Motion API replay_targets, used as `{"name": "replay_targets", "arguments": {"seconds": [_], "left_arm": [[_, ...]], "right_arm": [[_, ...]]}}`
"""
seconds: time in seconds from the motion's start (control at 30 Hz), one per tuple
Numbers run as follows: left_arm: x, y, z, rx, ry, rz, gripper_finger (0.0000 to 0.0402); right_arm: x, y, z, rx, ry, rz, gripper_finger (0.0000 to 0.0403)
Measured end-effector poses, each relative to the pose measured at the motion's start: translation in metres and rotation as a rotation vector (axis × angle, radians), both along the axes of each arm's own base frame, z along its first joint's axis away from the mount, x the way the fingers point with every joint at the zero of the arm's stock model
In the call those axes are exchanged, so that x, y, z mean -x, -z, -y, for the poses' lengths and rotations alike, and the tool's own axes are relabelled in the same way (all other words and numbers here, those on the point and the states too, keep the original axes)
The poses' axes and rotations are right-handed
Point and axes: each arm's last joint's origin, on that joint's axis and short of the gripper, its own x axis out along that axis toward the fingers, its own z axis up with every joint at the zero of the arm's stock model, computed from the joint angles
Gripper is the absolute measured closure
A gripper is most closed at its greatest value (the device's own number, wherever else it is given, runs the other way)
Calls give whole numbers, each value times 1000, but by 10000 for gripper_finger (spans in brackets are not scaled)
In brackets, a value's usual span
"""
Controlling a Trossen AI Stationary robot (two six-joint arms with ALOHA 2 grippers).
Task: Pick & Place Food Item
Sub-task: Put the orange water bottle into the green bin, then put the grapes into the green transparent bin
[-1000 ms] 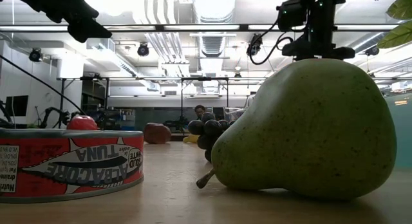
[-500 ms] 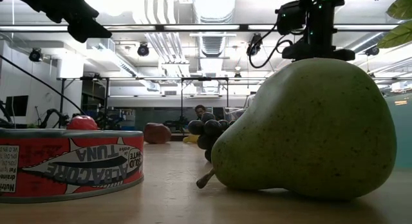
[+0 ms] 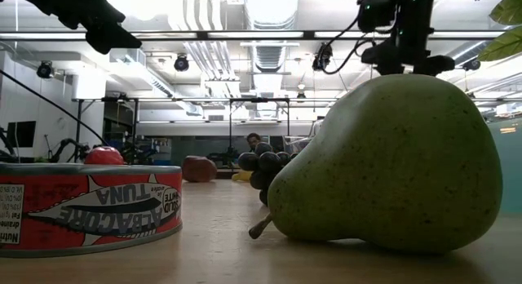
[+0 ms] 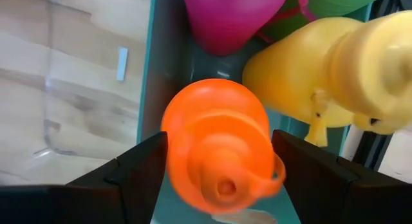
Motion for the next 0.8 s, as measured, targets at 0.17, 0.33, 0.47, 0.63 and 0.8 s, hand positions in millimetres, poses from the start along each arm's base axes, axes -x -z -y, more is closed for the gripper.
{"name": "replay_targets", "arguments": {"seconds": [0.17, 0.33, 0.47, 0.63, 0.8], "left_arm": [[0, 0, 0, 0, 0, 0, 58], [0, 0, 0, 0, 0, 0, 58], [0, 0, 0, 0, 0, 0, 58], [0, 0, 0, 0, 0, 0, 58], [0, 0, 0, 0, 0, 0, 58]], "right_arm": [[9, -12, -6, 30, 1, 52, 126], [21, -31, -16, 62, -11, 146, 126], [32, -46, -25, 99, -22, 236, 126], [39, -62, -36, 159, -103, 404, 126], [31, -69, -51, 230, -230, 582, 126]]}}
